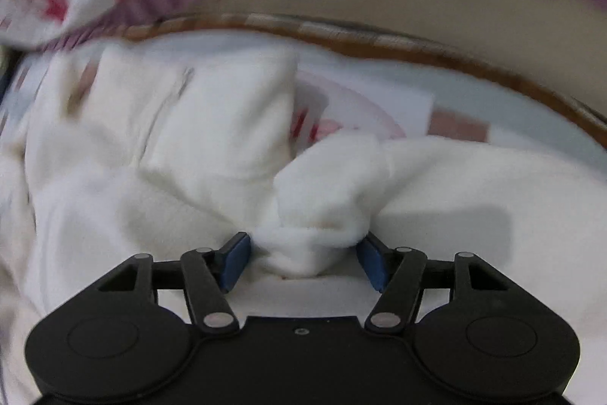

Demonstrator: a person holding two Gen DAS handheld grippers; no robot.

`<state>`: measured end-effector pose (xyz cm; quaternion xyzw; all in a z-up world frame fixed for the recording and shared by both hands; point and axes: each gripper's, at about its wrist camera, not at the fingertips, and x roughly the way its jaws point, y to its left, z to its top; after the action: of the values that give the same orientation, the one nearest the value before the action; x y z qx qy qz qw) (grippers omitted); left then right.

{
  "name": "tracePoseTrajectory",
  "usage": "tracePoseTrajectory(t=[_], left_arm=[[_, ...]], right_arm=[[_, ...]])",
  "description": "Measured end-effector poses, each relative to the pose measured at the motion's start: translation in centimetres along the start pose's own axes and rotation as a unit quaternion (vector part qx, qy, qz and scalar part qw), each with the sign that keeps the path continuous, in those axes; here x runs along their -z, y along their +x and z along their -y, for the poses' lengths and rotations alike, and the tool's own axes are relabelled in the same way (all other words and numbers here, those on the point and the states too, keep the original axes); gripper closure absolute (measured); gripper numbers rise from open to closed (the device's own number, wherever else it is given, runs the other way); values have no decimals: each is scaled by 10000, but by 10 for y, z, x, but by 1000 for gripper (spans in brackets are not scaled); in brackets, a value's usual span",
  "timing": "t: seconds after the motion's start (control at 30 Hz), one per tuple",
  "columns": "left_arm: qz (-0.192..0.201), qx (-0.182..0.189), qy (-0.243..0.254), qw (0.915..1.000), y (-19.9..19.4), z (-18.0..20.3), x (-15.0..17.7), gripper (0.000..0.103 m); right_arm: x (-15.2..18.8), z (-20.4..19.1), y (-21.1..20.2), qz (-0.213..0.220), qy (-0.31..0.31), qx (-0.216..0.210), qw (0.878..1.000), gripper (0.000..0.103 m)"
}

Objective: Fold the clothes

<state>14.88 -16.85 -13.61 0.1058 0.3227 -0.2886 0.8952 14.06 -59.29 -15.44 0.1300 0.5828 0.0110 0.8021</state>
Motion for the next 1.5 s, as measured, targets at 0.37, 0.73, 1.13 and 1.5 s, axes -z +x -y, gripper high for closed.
tracePoseTrajectory(t=[0.37,0.73,1.13,1.5], left_arm=[[-9,390,252,9989,62,3,-56,37],[-548,889,-560,9930,146,-13,-98,31],[-1147,1259,-897,9813,143,-20,-77,11],[-404,717,-195,9964,114,-8,-95,88]], right_arm=[[10,-17,-2,-448,-589,-70,9972,36],[-32,-30,-41,277,-850,-119,9959,37],[-61,-11,10,1036,467,-119,9935,36],[-58,-52,-68,2861,-341,-446,9565,93]])
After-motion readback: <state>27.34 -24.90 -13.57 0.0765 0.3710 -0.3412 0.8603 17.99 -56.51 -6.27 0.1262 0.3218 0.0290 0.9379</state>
